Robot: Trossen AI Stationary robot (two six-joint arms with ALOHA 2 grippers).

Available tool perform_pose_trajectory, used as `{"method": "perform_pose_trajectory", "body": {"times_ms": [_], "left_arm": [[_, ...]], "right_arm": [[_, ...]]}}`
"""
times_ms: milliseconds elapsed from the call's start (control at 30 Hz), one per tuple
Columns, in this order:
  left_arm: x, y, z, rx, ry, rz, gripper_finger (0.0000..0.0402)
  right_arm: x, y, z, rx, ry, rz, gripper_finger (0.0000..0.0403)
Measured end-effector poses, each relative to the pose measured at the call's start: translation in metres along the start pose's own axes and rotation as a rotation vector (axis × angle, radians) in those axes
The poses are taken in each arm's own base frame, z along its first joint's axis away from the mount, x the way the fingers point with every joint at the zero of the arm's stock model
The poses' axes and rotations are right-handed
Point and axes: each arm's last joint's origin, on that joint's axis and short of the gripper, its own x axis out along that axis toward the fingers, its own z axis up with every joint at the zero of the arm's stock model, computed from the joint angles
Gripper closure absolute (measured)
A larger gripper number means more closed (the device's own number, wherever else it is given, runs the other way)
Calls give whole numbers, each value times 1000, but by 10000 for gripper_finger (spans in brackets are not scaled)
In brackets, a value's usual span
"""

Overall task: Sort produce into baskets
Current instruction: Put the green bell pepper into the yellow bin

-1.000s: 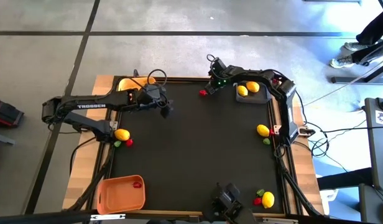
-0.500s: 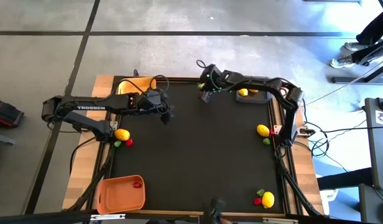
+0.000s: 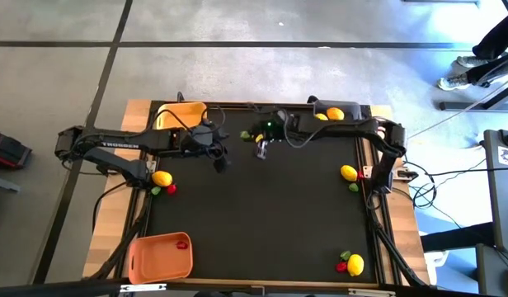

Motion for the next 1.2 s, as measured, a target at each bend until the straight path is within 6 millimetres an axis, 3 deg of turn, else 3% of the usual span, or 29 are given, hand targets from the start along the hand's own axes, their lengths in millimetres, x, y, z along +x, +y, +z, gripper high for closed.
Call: {"method": "perform_pose_trajectory", "body": {"times_ms": [400, 567, 933, 1200], "left_arm": [[-4, -12, -3, 121, -4, -45, 164], [-6, -17, -4, 206, -2, -80, 188], [-10, -14, -10, 287, 55, -78, 285], [-10, -15, -9, 286, 53, -93, 317]], "right_arm": [[-2, 48, 13, -66, -86, 85, 390], [-4, 60, 15, -87, -102, 106, 390], [-4, 64, 15, -109, -96, 97, 390], [-4, 64, 15, -114, -101, 98, 390]]}}
